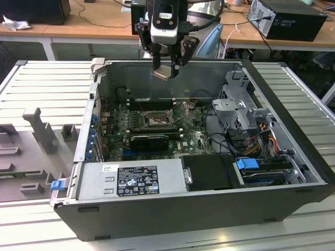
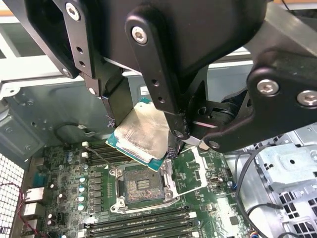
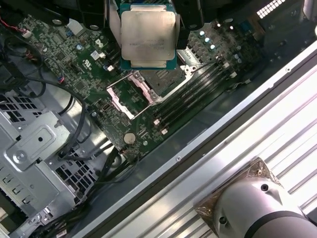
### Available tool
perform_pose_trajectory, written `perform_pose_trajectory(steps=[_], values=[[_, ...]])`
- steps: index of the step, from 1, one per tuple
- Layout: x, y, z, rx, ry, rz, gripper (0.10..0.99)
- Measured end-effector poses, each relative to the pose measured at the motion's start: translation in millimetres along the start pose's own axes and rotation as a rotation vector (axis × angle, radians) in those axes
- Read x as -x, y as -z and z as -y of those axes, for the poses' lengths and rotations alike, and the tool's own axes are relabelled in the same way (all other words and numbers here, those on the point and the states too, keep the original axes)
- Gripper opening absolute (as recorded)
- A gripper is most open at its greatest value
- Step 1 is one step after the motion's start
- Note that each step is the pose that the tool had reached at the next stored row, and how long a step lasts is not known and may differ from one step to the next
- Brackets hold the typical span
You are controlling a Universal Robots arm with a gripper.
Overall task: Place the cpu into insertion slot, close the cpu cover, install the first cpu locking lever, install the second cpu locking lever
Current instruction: 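Place the cpu into insertion slot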
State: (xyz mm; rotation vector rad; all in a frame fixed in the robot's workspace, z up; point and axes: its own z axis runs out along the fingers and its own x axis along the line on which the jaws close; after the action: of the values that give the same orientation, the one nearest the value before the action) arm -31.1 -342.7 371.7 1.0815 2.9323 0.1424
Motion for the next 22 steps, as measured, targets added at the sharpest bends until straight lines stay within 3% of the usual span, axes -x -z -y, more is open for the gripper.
perform_pose_trajectory(steps=[9,14,22], values=[[0.0,-0.2,0.0,0.001,-0.064,0.0058,0.529],[0.0,-2.0,0.2,0.004,-0.204,0.0184,0.529],[0.1,-4.0,0.3,0.006,-0.327,0.0295,0.529]])
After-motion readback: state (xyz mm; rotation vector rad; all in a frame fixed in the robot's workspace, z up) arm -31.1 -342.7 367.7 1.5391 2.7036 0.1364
